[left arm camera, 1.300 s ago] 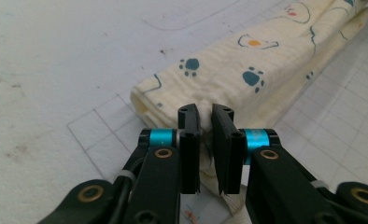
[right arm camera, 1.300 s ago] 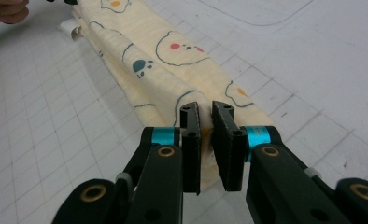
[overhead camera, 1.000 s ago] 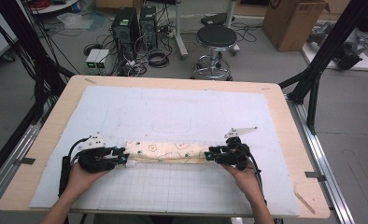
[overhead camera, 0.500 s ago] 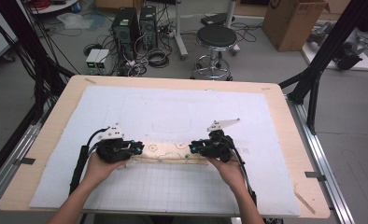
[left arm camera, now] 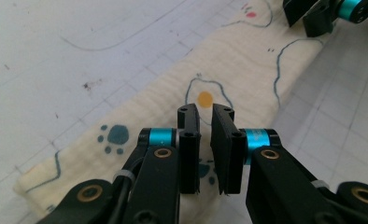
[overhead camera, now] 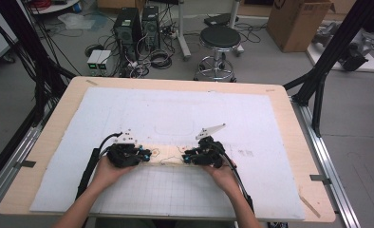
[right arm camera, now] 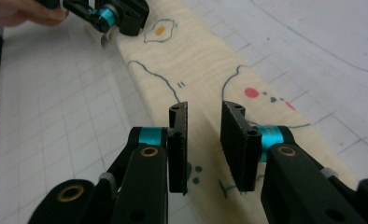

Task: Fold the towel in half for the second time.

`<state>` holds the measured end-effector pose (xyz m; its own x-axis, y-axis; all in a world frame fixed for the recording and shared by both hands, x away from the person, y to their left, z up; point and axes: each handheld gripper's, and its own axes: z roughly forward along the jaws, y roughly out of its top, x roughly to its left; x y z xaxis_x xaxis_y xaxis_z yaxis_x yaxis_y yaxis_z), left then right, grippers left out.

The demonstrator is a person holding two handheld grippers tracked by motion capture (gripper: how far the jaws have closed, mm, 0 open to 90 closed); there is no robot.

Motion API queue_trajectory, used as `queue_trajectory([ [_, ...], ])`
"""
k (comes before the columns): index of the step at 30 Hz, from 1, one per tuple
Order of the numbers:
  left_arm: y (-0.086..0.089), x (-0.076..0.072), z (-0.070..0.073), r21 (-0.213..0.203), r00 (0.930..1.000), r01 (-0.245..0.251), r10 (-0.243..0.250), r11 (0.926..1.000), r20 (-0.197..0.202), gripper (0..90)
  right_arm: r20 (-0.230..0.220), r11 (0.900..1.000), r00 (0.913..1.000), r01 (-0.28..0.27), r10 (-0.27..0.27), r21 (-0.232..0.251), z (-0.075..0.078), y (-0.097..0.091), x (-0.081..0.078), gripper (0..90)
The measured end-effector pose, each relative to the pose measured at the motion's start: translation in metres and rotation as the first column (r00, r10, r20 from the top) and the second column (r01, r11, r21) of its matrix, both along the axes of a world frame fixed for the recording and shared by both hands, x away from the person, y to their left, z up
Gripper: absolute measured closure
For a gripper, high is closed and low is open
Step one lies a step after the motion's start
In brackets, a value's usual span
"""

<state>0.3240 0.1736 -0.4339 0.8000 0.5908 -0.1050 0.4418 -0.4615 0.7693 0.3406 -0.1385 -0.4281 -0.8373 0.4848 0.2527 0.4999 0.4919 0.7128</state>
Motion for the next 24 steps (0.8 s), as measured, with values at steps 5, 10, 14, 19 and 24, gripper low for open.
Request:
queue_trajectory([
  [5,0.004,0.001,-0.003,-0.002,0.9999,-0.011,0.011,0.9999,-0.007,79.4,0.004,0.9993,1.0,0.004,-0.004,-0.037,-0.003,-0.004,-0.001,71.0],
  [10,0.01,-0.001,-0.004,0.0,0.9998,-0.021,0.021,0.9998,-0.003,74.5,0.027,0.9972,0.9994,0.023,-0.021,-0.071,-0.006,-0.013,-0.004,68.2],
  [14,0.018,-0.003,-0.003,-0.005,0.9996,-0.029,0.029,0.9996,0.002,70.3,0.055,0.9968,0.9978,0.042,-0.038,-0.067,-0.007,-0.025,-0.006,66.3],
  [19,0.029,-0.005,-0.004,-0.023,0.9992,-0.04,0.04,0.9989,0.002,66.2,0.075,0.9963,0.9962,0.049,-0.044,-0.071,-0.007,-0.038,-0.008,63.5],
  [24,0.035,-0.007,-0.003,-0.022,0.9992,-0.041,0.041,0.9989,0.005,64.0,0.099,0.9965,0.994,0.052,-0.045,-0.066,-0.004,-0.046,-0.01,61.1],
])
